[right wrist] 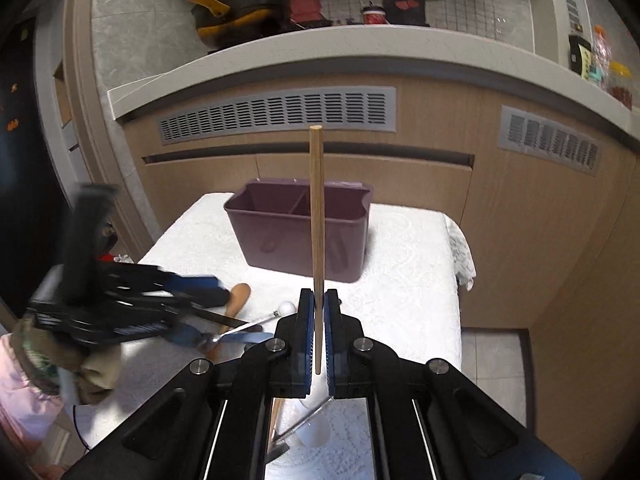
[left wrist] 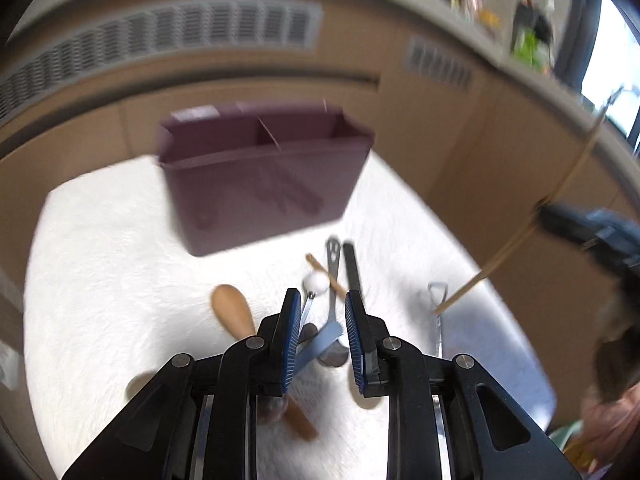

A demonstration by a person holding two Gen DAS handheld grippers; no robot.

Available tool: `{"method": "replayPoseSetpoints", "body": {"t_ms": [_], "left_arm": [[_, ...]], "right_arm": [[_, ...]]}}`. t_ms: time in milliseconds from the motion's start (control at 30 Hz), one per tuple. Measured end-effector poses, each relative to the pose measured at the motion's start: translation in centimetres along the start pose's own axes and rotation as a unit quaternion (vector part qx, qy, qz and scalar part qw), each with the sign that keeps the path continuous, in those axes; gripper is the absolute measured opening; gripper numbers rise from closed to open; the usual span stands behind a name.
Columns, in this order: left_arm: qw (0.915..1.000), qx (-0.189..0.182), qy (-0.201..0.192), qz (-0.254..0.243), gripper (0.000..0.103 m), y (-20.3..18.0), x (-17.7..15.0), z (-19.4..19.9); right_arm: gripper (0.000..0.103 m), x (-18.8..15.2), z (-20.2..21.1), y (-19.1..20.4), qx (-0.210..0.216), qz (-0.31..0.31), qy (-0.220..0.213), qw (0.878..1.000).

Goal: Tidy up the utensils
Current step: 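Drop the metal spoon into the maroon holder with the left tool while the right tool drops the chopstick in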

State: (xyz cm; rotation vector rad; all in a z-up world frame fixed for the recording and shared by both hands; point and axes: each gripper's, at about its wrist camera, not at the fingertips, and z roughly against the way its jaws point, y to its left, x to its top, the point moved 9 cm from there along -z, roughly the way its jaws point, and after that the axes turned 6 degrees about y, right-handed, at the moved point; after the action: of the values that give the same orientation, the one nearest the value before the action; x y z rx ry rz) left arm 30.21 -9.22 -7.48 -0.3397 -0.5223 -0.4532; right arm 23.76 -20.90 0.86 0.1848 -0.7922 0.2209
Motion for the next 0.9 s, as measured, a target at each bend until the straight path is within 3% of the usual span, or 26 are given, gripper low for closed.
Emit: {"method": "replayPoseSetpoints", "body": {"t_ms": [267, 400, 567, 700, 900], "left_arm": [[0.9949, 0.021, 0.083, -0.053, 0.024, -0.7, 1.2, -6.7], [0.9941, 0.032, 0.095, -0.042, 0.027, -0.4, 0.4, -8.6], [0.9987, 0.028, 0.041, -0.012, 0.022, -0.4, -0.1, -7.0], [0.9985, 0.024, -0.048, 0.007, 0.021, -0.6, 0.0, -0.7], [0.9794, 0.004, -0.200, 0.026, 0.021, -0.7, 3.5, 11.4]], "right_arm": [[0.004, -0.6, -1.1, -1.7, -0.008, -0.014, 0.015, 1.000], [0.004, -0.6, -1.9, -1.9, -0.007, -0.018, 0.020, 1.000], [0.004, -0.4, -2.1, -1.3, -0.001, -0.017, 0.021, 1.000], [0.004, 0.0, -1.4, -0.7, 0.002, -0.009, 0.015, 1.000], [0.004, 3.1, 1.6, 0.8, 0.003, 0.010, -0.033, 0.999]]}}
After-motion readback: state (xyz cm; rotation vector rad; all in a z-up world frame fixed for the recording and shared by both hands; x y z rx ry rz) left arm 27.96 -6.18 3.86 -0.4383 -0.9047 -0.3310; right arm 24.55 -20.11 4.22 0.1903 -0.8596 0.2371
